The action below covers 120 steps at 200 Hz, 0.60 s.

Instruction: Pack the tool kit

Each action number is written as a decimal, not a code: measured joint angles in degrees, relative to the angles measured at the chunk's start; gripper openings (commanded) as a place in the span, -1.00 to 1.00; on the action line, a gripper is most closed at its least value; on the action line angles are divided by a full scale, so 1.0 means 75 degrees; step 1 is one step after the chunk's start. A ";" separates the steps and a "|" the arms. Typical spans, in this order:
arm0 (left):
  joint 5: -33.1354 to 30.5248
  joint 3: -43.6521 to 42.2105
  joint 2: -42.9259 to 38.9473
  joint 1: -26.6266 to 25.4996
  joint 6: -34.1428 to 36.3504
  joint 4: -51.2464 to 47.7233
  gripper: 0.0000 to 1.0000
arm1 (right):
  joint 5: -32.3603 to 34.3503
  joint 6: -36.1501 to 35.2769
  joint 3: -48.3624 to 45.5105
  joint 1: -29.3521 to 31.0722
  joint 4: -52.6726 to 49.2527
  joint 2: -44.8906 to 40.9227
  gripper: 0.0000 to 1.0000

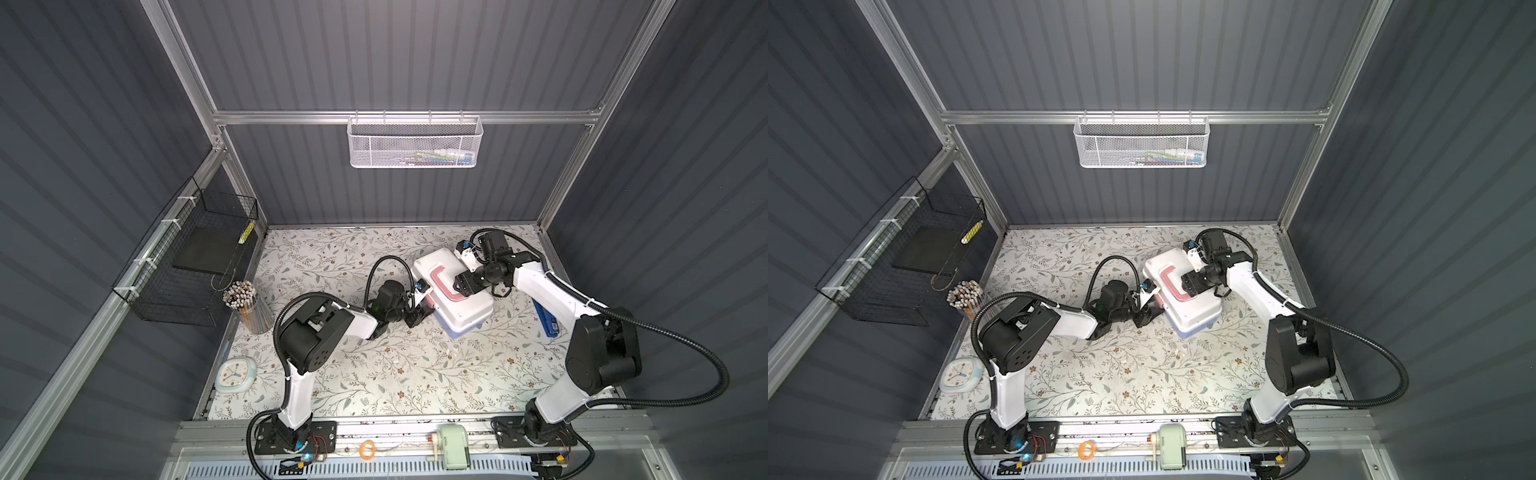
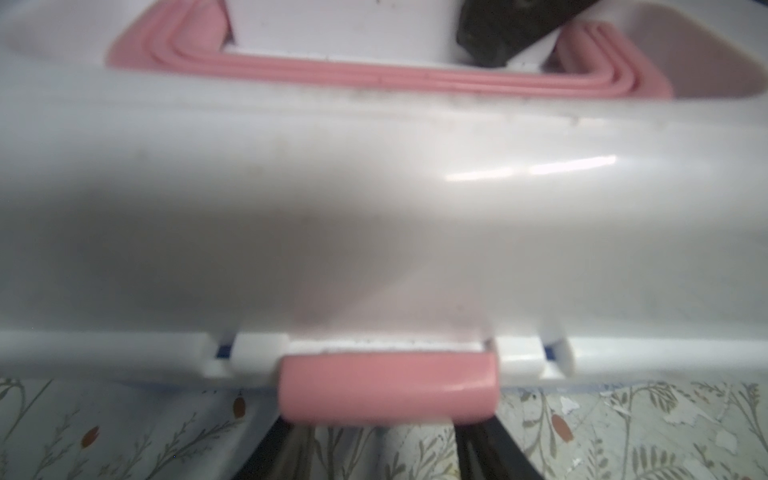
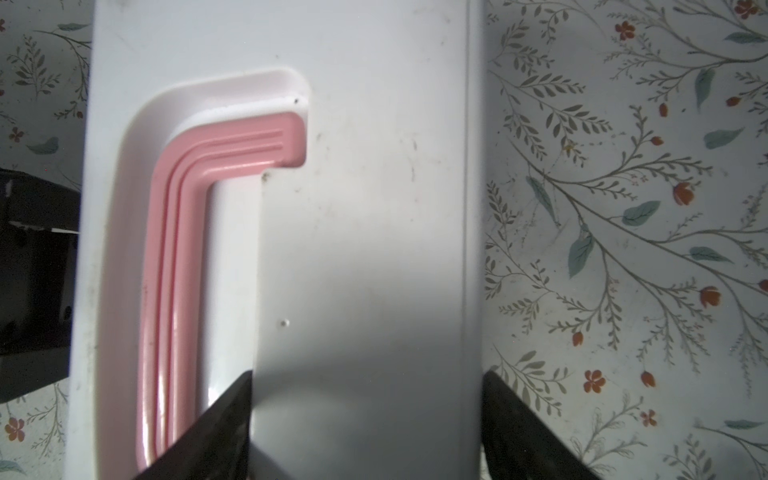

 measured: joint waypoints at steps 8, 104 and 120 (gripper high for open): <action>-0.0003 0.0023 -0.0032 0.0000 0.0032 -0.0114 -0.01 | 0.0000 0.0009 0.0000 0.0003 0.0003 0.0000 0.48; -0.0256 0.0268 -0.0533 0.0000 0.0303 -0.1504 -0.04 | 0.0003 0.0085 -0.0050 0.0003 0.0067 -0.0006 0.48; -0.0259 0.0382 -0.0542 0.0000 0.0341 -0.1751 -0.04 | 0.0000 0.0093 -0.0050 0.0003 0.0070 -0.0006 0.48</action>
